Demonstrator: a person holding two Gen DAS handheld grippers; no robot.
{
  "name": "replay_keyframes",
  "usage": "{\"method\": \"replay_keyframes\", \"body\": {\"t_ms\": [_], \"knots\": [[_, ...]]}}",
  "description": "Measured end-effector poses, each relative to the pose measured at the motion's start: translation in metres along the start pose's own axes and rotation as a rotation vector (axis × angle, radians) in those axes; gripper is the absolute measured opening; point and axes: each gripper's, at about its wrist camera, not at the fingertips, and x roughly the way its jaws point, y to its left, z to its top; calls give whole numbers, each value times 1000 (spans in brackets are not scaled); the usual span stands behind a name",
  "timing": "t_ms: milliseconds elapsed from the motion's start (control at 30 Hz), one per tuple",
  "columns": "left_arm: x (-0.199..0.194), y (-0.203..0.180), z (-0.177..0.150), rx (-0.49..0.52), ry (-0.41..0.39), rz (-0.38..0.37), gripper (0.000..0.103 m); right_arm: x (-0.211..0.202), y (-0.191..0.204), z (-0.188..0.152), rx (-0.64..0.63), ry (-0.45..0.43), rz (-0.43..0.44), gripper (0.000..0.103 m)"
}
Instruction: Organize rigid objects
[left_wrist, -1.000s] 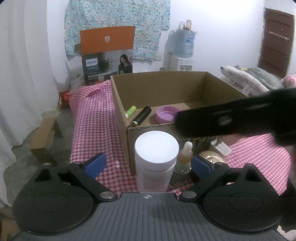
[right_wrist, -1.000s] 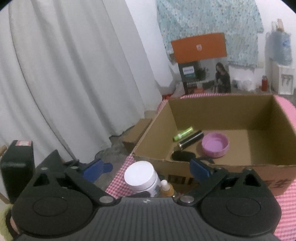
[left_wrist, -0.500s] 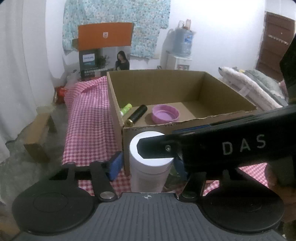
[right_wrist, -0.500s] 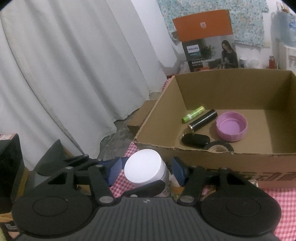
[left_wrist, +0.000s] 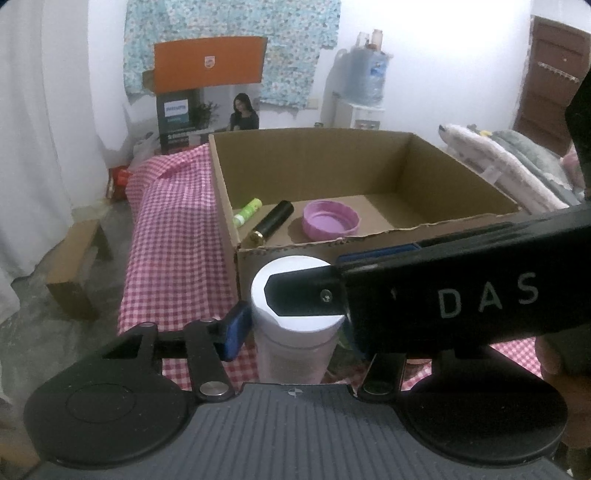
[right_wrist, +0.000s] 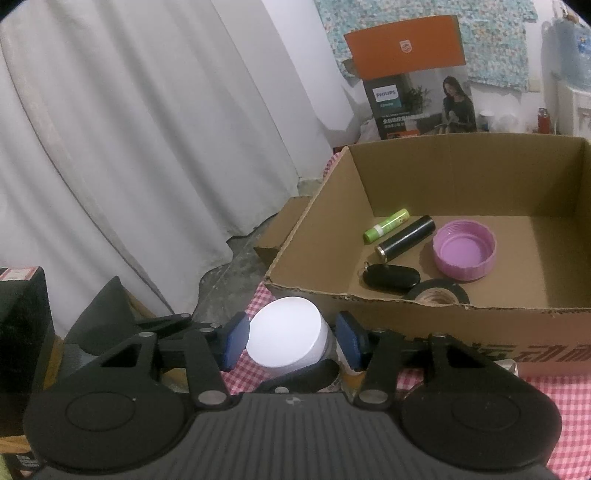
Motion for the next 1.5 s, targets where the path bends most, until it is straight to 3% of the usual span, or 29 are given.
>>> {"method": "replay_keyframes", "body": {"t_ms": [1033, 1500], "knots": [[-29, -5, 4, 6, -60, 27, 54, -13, 11, 1, -38, -8, 32, 55], [-86, -5, 24, 45, -202, 87, 54, -49, 46, 17, -100, -92, 108, 56]]}}
